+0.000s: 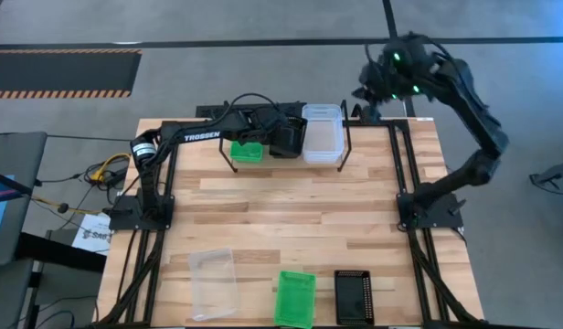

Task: Stack baskets on shelf by color
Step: Stack the top black bin into the black bin on the shelf

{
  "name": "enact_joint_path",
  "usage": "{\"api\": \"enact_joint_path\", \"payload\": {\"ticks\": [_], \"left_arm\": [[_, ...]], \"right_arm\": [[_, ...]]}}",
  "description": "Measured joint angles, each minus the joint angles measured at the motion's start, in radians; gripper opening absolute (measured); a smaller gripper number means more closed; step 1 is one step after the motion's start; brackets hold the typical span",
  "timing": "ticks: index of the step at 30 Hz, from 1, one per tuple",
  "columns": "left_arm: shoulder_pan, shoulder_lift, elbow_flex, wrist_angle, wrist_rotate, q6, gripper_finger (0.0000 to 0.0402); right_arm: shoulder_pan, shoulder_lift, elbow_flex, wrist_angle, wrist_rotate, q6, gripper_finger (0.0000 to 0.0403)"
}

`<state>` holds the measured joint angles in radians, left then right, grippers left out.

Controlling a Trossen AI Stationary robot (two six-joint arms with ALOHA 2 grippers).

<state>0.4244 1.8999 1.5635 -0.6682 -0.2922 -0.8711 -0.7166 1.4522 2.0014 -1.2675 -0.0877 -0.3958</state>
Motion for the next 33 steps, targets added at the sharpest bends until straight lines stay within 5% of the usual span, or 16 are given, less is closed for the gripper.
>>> {"api": "enact_joint_path", "payload": {"ticks": [16, 22, 33], "left_arm": [[0.0, -0.108, 0.001, 0.006, -0.075, 0.036, 0.0], [-0.003, -0.176, 0.002, 0.007, -0.091, 0.057, 0.0], [-0.033, -0.206, 0.002, 0.003, -0.116, 0.111, 0.0]], "right_arm": [[-0.112, 0.303, 0.0, 0.116, -0.285, -0.058, 0.0029], [-0.071, 0.303, 0.001, 0.224, -0.276, -0.069, 0.0042], [0.023, 0.303, 0.001, 0.343, -0.191, -0.054, 0.0129]]}}
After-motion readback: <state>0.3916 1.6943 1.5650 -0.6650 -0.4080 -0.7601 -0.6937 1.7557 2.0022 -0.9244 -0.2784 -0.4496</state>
